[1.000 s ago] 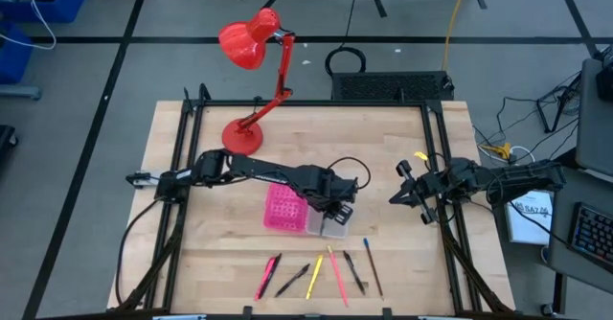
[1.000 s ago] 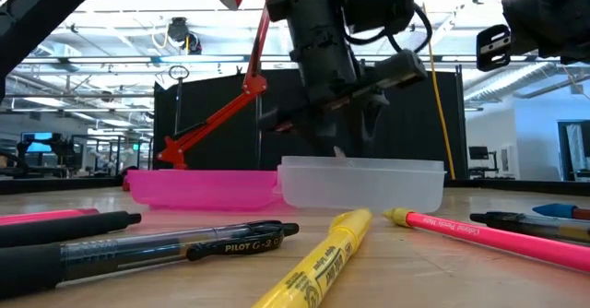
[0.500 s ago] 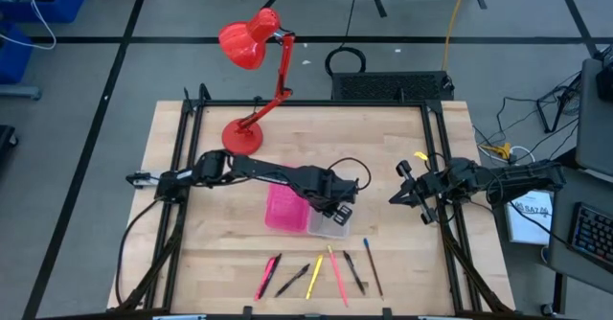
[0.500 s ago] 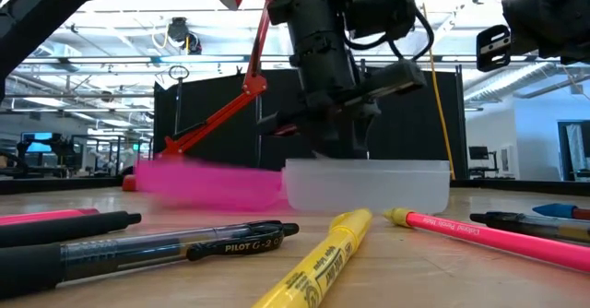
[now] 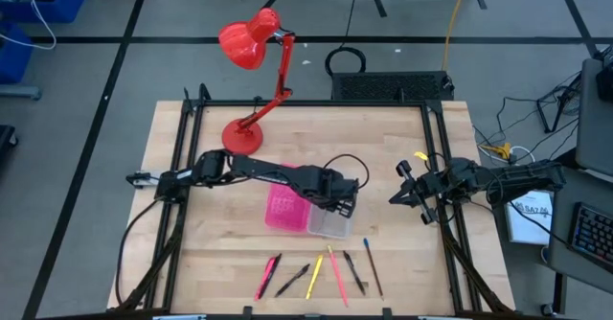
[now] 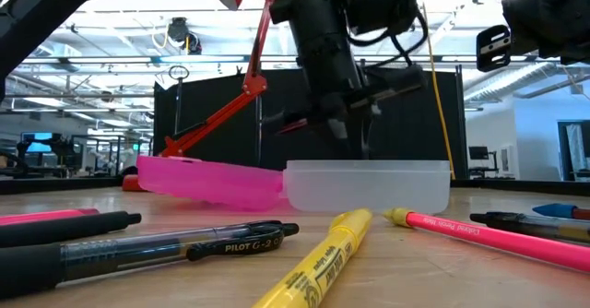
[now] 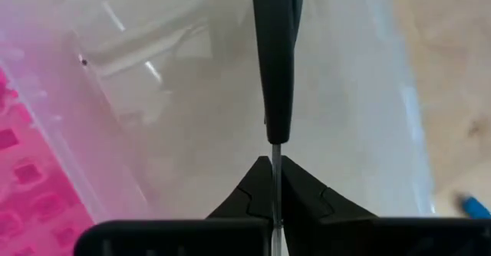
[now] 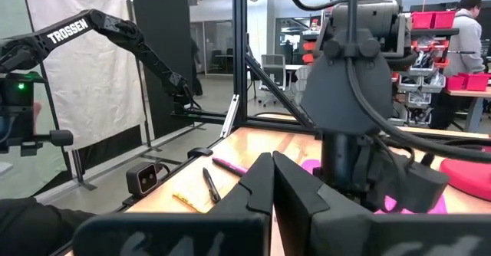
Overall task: Pick & place school supplies into a supply box
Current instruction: Put the black scissors in the pink box
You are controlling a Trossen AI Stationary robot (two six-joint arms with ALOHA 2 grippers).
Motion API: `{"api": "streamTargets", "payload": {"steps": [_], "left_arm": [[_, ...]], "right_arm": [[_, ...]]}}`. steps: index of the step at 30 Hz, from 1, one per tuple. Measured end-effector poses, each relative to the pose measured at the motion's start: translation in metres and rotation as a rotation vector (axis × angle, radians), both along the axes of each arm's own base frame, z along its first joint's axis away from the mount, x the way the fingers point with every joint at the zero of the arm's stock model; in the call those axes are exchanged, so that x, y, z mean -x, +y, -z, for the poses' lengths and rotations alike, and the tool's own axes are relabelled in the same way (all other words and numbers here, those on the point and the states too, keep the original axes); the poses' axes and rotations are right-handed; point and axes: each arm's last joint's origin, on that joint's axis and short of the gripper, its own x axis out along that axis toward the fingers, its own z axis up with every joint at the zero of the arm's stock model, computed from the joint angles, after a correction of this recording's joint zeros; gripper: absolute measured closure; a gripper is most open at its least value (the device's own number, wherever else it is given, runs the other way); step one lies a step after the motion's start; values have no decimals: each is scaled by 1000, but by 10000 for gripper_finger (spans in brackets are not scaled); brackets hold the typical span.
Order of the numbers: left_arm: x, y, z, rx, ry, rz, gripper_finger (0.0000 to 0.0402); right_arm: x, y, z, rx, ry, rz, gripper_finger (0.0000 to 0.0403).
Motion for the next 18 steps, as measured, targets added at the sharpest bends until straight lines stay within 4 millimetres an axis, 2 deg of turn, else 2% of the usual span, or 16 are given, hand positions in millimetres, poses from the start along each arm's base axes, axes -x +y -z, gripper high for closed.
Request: {"api": "streamTargets", "payload": {"steps": [11,18], "left_arm": [[1,-1,0,5,3,-64,383],[1,-11,0,10,4,-35,382]], "right_arm": [[0,0,0,0,-1,0,403],[0,0,0,0,-2,0,403]]}}
